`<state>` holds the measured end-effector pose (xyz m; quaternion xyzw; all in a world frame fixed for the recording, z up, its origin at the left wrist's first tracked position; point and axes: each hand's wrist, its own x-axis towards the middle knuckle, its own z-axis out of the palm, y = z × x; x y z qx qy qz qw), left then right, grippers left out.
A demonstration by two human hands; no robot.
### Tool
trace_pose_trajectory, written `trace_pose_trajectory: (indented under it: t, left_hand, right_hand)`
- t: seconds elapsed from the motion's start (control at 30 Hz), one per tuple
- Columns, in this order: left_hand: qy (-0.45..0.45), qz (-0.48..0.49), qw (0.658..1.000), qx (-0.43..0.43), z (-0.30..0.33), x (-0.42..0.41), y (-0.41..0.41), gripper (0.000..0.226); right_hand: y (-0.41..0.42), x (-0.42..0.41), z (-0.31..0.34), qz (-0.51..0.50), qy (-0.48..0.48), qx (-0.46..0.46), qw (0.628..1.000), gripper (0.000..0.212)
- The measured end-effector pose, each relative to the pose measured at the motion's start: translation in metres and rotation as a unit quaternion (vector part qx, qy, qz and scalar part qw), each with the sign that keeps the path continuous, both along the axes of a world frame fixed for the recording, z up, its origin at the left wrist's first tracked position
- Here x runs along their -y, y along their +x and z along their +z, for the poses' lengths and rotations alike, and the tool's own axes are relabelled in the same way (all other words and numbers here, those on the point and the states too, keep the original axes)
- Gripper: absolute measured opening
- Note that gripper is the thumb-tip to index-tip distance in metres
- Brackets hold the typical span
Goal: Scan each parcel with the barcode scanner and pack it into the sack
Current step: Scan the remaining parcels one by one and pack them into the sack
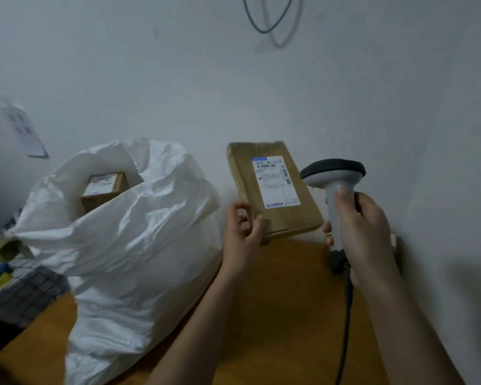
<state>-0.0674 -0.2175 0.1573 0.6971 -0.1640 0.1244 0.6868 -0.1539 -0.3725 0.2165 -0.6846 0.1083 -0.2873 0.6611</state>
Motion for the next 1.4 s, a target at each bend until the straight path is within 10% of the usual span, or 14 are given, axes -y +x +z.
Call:
trace_pose_trajectory:
  t: [0.2,0.47,0.77,1.07,1.4]
  left_hand:
    - [-0.074,0.182,0.973,0.122,0.071,-0.067,0.002,0.019]
    - [-0.199,0.285,0.938,-0.004,0.112,-0.151,0.061,0.051]
    - [0.066,0.244,0.967,-0.030,0.071,-0.138,0.067,0.062]
    - [0.182,0.245,0.932,0.193,0.032,-0.067,0.068,0.037]
    - [0.298,0.049,0.949,0.092,-0.055,0.063,0.110,0.036]
  right_hand:
    - [0.021,-0.037,0.011,0.031,0.034,0.025,0.999,0.026]
    - [0.037,-0.076,0.008,0.082,-0.026,-0.001,0.996,0.036]
    - [0.060,-0.088,-0.004,0.075,-0.030,-0.022,0.997,0.035]
    - [0.070,-0.053,-0.038,-0.003,-0.028,-0.056,0.998,0.033]
    - [0.074,0.070,-0.080,-0.168,0.022,-0.113,0.979,0.036]
